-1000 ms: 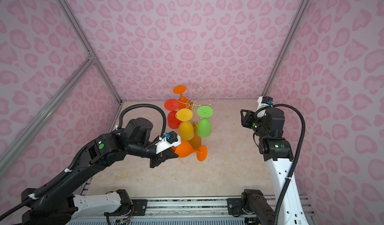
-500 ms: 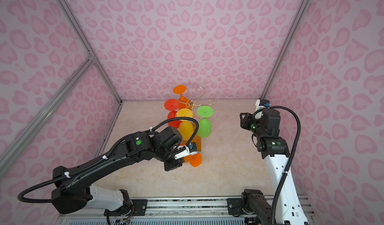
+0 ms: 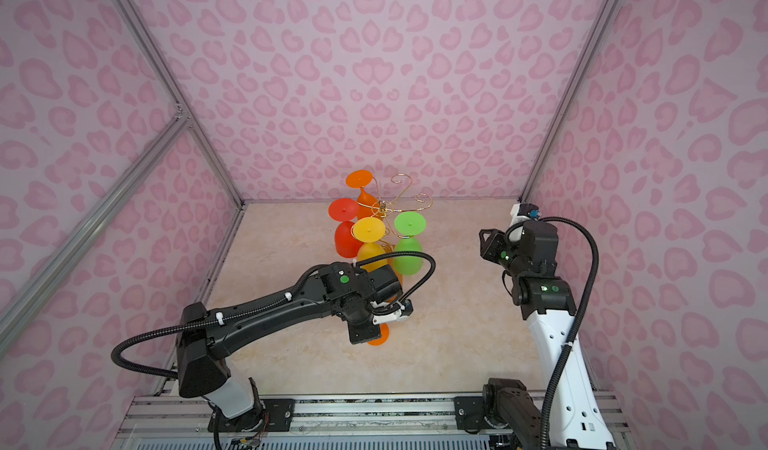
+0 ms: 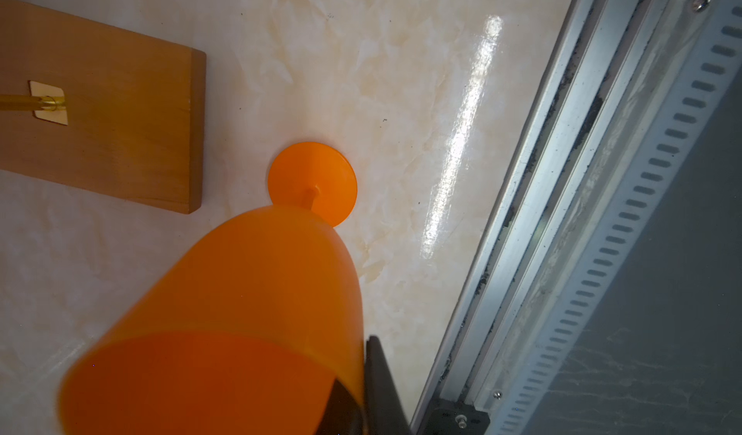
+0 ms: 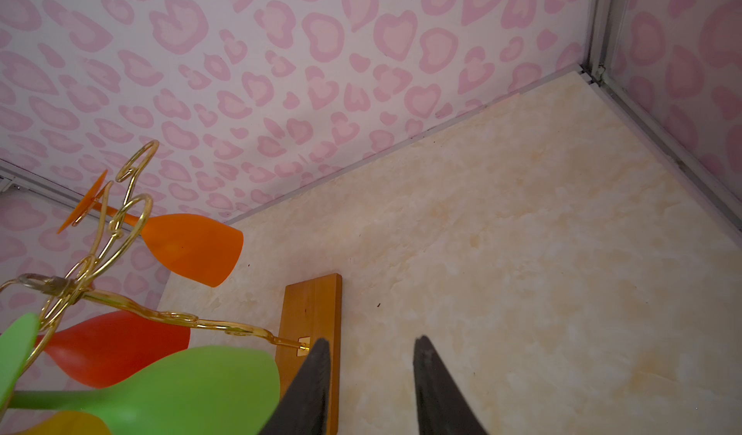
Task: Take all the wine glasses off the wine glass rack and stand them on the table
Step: 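Lower the orange glass upright onto the table beside the rack's wooden base, then open the left gripper and lift away while the right gripper reaches toward the green glass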
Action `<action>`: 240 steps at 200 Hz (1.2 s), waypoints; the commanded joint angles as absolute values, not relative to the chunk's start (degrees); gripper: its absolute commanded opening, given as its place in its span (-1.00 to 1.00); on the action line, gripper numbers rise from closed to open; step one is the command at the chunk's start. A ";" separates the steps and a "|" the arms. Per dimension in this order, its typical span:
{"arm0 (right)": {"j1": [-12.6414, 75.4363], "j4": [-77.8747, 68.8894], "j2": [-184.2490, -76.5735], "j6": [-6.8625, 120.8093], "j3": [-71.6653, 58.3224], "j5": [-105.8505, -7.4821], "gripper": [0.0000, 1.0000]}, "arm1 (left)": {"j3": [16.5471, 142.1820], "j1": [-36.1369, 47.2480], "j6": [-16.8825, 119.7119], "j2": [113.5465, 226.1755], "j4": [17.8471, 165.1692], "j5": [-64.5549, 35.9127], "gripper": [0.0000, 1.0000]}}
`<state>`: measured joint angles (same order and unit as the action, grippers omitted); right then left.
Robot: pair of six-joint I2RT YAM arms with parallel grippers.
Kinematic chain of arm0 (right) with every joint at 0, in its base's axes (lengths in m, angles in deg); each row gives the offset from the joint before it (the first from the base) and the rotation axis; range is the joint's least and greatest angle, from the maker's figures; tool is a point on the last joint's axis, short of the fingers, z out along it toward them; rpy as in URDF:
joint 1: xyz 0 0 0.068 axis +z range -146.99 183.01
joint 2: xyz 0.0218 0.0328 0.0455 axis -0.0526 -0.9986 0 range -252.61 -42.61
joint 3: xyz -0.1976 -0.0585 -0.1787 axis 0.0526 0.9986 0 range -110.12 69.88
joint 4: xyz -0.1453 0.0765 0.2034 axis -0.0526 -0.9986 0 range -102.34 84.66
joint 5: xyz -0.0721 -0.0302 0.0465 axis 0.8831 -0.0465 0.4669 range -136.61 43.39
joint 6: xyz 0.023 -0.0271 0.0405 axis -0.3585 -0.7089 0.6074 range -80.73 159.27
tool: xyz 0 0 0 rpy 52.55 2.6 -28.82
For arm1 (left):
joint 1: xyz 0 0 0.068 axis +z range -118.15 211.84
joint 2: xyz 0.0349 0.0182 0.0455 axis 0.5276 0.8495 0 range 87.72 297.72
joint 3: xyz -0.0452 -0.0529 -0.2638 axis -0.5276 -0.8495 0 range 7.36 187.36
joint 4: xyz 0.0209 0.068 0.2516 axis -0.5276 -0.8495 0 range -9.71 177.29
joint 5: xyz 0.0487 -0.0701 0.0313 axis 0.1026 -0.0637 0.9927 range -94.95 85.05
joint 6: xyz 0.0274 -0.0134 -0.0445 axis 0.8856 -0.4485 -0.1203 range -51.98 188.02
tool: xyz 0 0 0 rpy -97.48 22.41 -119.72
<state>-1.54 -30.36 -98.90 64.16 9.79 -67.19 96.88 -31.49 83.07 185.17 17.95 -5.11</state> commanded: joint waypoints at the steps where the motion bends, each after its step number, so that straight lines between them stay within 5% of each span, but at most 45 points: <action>1: -1.73 -29.12 -98.92 63.89 10.30 -67.62 -0.29 | 97.10 -31.51 83.06 186.14 16.89 -5.69 -0.96; 49: -1.82 -28.59 -98.95 64.25 11.07 -68.06 -0.29 | 98.54 -31.54 82.84 188.25 15.53 -4.30 -0.94; 160: -2.26 -27.58 -98.68 64.76 12.18 -69.29 -0.30 | 106.17 -31.58 80.88 186.50 10.74 -4.00 0.08; 240: -2.35 -22.17 -97.03 72.69 12.15 -78.61 -0.30 | 110.18 -31.72 75.98 164.19 15.48 1.08 0.19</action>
<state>-2.35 -28.35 -97.53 67.28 11.91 -72.09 109.91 -31.68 78.13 171.51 10.52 -1.05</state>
